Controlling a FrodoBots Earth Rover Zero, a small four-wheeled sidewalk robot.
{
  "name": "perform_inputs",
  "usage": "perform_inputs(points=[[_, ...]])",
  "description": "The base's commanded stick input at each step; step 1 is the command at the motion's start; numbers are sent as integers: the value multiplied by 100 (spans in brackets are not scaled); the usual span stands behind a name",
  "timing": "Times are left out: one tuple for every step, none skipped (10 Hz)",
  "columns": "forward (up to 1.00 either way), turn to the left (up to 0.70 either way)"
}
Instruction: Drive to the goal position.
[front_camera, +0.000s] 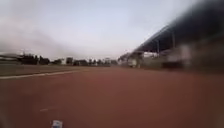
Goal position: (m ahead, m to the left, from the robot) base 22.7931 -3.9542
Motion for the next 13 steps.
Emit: perform_inputs(points=[[70,-25],[70,-25],[70,-25],[70,-25],[70,-23],[70,-18],[70,-13],[70,-8],[70,-3],[70,0],[70,0],[70,0],[70,0]])
